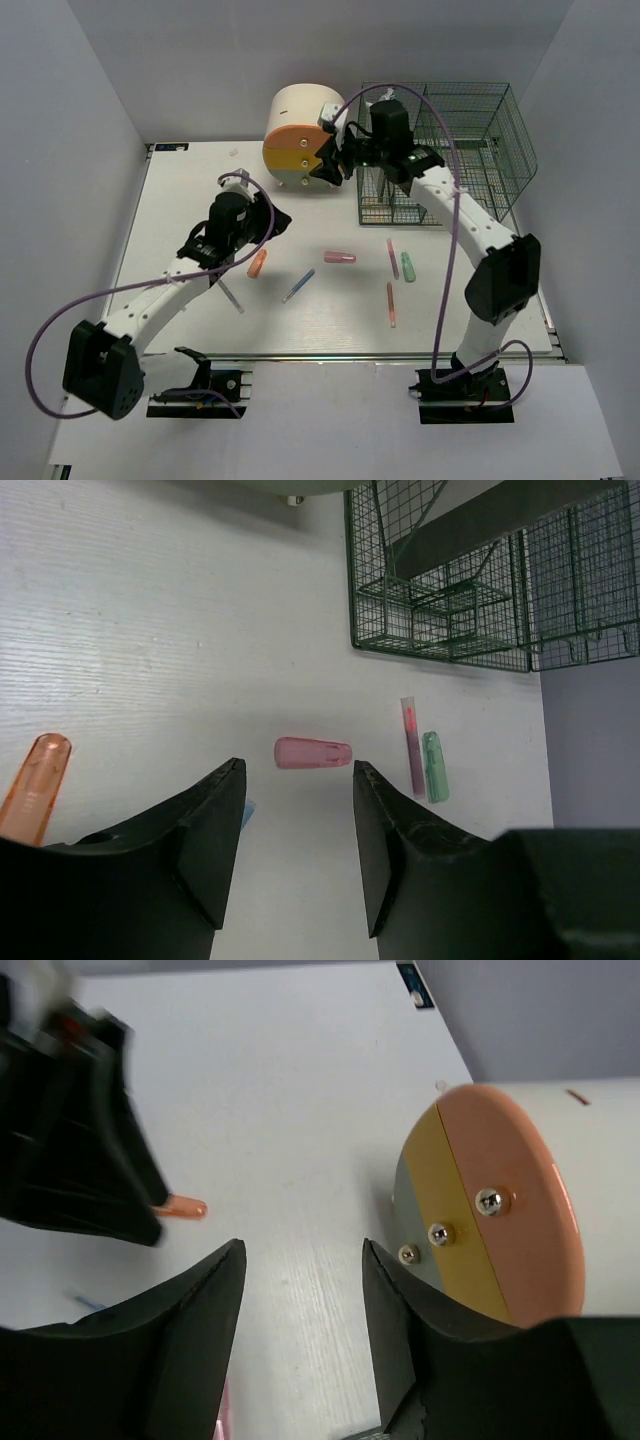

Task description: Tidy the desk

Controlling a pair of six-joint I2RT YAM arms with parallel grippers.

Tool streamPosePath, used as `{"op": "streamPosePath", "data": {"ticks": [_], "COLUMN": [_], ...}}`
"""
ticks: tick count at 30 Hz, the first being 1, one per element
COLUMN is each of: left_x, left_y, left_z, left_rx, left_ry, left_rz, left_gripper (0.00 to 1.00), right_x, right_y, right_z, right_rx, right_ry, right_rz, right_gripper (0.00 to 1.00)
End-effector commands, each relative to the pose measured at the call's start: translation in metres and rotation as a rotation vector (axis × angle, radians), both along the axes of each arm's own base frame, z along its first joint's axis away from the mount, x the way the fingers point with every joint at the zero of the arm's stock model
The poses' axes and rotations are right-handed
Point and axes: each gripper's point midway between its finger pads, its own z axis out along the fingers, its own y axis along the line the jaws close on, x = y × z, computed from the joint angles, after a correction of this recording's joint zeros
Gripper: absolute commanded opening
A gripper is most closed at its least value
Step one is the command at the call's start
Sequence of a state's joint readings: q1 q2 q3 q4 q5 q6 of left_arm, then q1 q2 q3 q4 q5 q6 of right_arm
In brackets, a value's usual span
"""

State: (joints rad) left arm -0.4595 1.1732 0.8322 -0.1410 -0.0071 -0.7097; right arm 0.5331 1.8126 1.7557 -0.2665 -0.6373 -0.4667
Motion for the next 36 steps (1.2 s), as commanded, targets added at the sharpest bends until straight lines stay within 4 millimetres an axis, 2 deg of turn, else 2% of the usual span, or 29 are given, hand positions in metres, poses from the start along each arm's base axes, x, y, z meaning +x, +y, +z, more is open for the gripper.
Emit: {"op": "streamPosePath", "data": {"ticks": [1, 2, 3, 4, 5, 6, 7, 8, 9, 12, 13, 14, 15, 16, 17, 18, 19, 21, 22, 36], "left_x": [0.023, 0.032, 0.038, 0.046, 0.053, 0.062, 0.070, 0.077, 0.086, 0.111, 0.121, 0.131, 0.140, 0.149, 0.159, 0.165, 0.171, 0.182, 0.187, 0.219], "left_y": [-0.017, -0.016, -0.024, -0.024, -0.024, -0.030, -0.031, -0.031, -0.036, -0.037, -0.041, -0.044, -0.042, -0.044, -0.047, -0.048, -0.050, -0.052, -0.054, -0.060], "left_z": [0.025, 0.027, 0.019, 0.022, 0.022, 0.013, 0.020, 0.019, 0.012, 0.023, 0.010, 0.020, 0.018, 0.004, 0.013, 0.011, -0.001, 0.003, -0.003, -0.022], "left_rx": [-0.113, -0.132, -0.142, -0.155, -0.172, -0.176, -0.195, -0.204, -0.211, -0.246, -0.249, -0.261, -0.262, -0.254, -0.260, -0.259, -0.252, -0.257, -0.261, -0.233], "left_ry": [-0.060, -0.068, -0.052, -0.056, -0.051, -0.038, -0.050, -0.052, -0.049, -0.089, -0.061, -0.090, -0.089, -0.065, -0.090, -0.088, -0.070, -0.093, -0.087, -0.088], "left_rz": [-0.045, -0.042, -0.067, -0.066, -0.065, -0.077, -0.087, -0.085, -0.092, -0.080, -0.074, -0.073, -0.063, -0.054, -0.054, -0.049, -0.044, -0.042, -0.038, -0.019], "left_gripper": [0.57, 0.58, 0.59, 0.61, 0.63, 0.65, 0.66, 0.67, 0.67, 0.67, 0.66, 0.65, 0.62, 0.61, 0.60, 0.57, 0.56, 0.54, 0.54, 0.52], "right_x": [-0.030, -0.034, -0.041, -0.042, -0.043, -0.047, -0.049, -0.051, -0.051, -0.050, -0.048, -0.048, -0.049, -0.047, -0.047, -0.046, -0.046, -0.045, -0.045, -0.036], "right_y": [-0.008, -0.011, -0.015, -0.018, -0.022, -0.025, -0.027, -0.030, -0.032, -0.039, -0.041, -0.044, -0.044, -0.048, -0.050, -0.050, -0.052, -0.056, -0.058, -0.069], "right_z": [0.027, 0.019, 0.026, 0.027, 0.020, 0.025, 0.026, 0.028, 0.029, 0.034, 0.035, 0.037, 0.036, 0.038, 0.040, 0.039, 0.039, 0.040, 0.041, 0.037], "right_rx": [0.095, 0.091, 0.104, 0.115, 0.109, 0.123, 0.127, 0.133, 0.143, 0.158, 0.162, 0.168, 0.171, 0.176, 0.181, 0.183, 0.185, 0.188, 0.188, 0.186], "right_ry": [0.157, 0.188, 0.178, 0.176, 0.197, 0.212, 0.217, 0.216, 0.239, 0.256, 0.258, 0.257, 0.260, 0.256, 0.250, 0.251, 0.253, 0.249, 0.244, 0.233], "right_rz": [0.007, 0.000, -0.001, -0.012, -0.031, -0.040, -0.045, -0.060, -0.078, -0.119, -0.132, -0.140, -0.143, -0.155, -0.160, -0.164, -0.168, -0.175, -0.180, -0.210], "right_gripper": [0.56, 0.50, 0.44, 0.38, 0.22, 0.15, 0.11, 0.02, 0.00, 0.00, 0.00, 0.00, 0.00, 0.00, 0.00, 0.00, 0.00, 0.00, 0.00, 0.00]}}
